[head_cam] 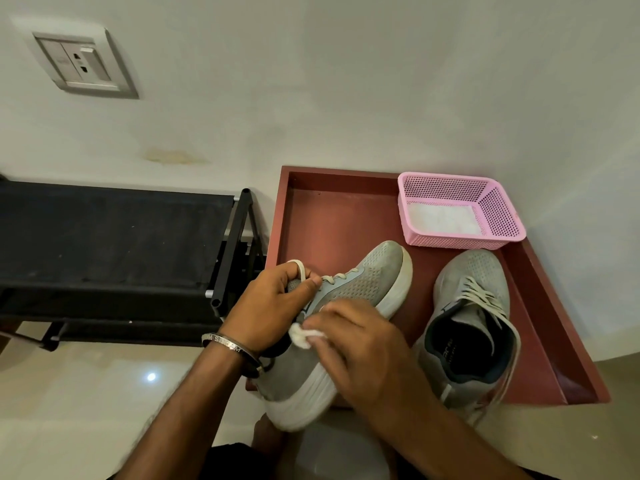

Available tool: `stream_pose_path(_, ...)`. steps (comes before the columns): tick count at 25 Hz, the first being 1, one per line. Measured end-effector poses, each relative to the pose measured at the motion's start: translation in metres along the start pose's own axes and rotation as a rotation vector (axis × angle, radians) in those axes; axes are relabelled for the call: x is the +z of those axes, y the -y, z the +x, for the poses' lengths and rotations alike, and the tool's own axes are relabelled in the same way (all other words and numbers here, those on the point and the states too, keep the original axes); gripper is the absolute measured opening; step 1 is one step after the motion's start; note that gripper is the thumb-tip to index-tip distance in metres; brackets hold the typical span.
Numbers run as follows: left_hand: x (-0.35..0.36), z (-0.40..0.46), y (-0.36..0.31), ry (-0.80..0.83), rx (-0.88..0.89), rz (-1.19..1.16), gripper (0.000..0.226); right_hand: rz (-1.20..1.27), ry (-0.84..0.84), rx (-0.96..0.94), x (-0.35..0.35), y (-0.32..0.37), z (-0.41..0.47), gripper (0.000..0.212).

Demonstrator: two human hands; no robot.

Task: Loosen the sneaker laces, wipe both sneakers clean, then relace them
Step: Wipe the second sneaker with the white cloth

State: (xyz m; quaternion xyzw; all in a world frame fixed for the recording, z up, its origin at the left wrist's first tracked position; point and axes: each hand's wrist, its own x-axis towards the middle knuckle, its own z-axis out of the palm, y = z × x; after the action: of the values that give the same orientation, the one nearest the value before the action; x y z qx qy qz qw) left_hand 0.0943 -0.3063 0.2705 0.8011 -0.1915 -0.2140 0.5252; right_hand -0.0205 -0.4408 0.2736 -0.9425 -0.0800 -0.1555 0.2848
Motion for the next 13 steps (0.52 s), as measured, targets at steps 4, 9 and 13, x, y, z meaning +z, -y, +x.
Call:
stream_pose_path(4,0.003,-0.001,-0.005,-0.009,-0.007,0.018,0.022,-0.187,-0.251,0.279,-0.028,-0.057,0.023,0.015)
stream_pose_path(9,0.002,-0.005,-0.009,-0.040,-0.024,0.029,0.020,0.048,-0.031,0.138,-0.006,-0.001,0.004,0.011)
stream_pose_path(13,0.014,-0.021,-0.022,-0.137,0.049,0.203,0.023,0.073,-0.120,0.177,-0.022,-0.030,0.012,0.013)
